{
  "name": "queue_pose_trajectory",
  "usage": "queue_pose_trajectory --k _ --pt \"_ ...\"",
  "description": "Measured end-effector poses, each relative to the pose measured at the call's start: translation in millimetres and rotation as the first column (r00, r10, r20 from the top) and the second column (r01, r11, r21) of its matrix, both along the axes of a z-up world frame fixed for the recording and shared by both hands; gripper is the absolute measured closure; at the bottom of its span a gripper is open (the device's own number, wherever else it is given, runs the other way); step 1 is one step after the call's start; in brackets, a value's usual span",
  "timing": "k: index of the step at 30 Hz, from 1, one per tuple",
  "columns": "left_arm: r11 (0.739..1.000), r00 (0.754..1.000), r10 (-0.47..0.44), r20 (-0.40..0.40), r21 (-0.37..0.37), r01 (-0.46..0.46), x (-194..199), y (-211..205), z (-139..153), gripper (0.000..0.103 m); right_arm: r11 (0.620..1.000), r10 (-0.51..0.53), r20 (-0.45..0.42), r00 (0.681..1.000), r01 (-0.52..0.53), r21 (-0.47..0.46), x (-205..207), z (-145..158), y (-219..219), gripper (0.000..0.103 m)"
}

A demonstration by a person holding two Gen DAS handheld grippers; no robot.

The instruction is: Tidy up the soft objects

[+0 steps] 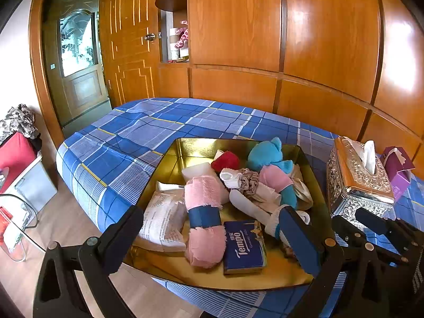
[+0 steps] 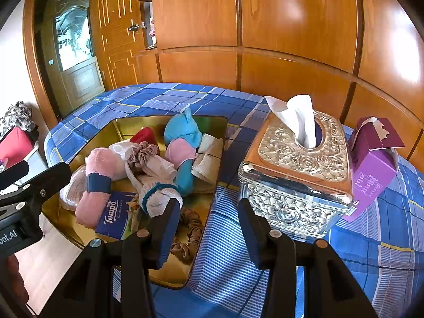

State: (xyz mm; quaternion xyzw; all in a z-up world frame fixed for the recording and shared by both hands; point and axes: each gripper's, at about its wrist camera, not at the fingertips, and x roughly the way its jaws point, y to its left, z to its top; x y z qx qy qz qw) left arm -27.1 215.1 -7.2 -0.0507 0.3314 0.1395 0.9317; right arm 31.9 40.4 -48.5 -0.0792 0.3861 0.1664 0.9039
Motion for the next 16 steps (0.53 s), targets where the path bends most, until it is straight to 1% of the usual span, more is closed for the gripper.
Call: queue_pose_trajectory --k 8,13,16 --pt "1.000 1.000 -0.007 -0.006 0.000 0.007 1.1 -0.8 -0.6 0.000 1.000 -0.002 0.000 1.000 0.002 0.003 0.1 -0.2 -0.4 0.057" --pt "1.000 1.000 0.003 0.030 0.003 -0.003 -2.9 1.4 1.0 0.001 1.000 -0.003 0.003 1.000 0.003 0.002 0.4 0.4 -1.3 0.057" --pt "1.000 1.000 -0.004 0.027 0.005 0.004 -1.9 2.3 1.4 0.001 1.000 -0.007 0.027 1.000 0.007 0.007 0.7 8.2 -5.2 0.057"
